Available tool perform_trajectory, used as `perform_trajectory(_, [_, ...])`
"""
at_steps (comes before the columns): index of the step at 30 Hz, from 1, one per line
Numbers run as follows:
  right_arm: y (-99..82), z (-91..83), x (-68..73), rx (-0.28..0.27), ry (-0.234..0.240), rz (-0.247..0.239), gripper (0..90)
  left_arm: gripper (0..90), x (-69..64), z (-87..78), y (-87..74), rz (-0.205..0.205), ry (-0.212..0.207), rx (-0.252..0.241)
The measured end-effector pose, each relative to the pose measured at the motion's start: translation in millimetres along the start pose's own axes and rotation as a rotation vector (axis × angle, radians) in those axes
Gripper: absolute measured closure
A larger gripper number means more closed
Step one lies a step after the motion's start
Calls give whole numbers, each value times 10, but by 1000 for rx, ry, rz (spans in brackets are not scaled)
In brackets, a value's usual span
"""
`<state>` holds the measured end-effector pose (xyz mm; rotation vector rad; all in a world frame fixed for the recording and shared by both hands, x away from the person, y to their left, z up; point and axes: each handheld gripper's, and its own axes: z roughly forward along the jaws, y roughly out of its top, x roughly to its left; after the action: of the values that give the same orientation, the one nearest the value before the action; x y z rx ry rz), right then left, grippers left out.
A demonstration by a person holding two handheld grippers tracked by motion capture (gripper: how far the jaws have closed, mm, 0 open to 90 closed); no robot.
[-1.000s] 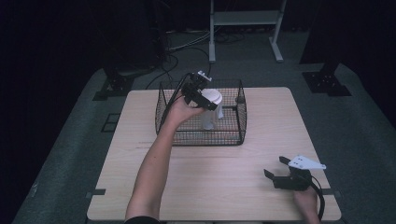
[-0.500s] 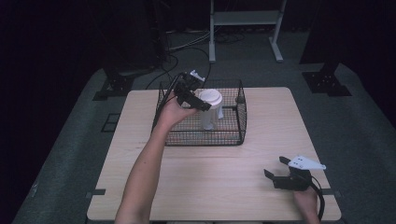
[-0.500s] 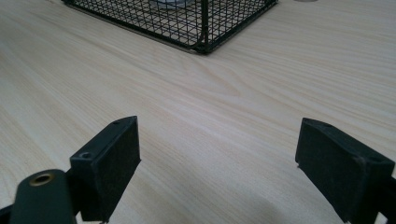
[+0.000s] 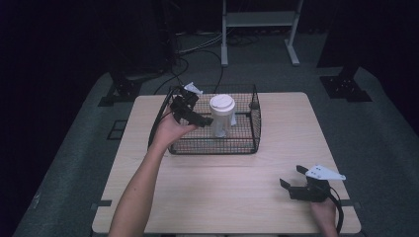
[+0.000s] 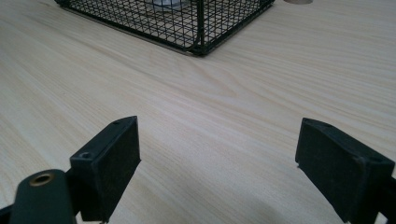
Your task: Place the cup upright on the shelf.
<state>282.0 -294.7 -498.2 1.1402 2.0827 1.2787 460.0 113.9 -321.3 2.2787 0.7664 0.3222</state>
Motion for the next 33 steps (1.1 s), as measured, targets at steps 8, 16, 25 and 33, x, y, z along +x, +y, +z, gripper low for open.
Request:
perform_trajectory(8, [-1,-1,-4,-7,-5,-4,129,11,-56,-106,-122,14,-10,-21])
perform_trajectory(16, [-3,-4,-2,-7,-10,0,129,11,-96,-212,-241,20,-8,-67])
perform_trajectory(25, [-4,-5,-4,-7,-12,-2,129,11,-100,-255,-398,11,-17,-72])
perform_trajectory(33, [-3,-5,1,-2,-15,0,129,11,-117,-250,-539,5,-22,-64])
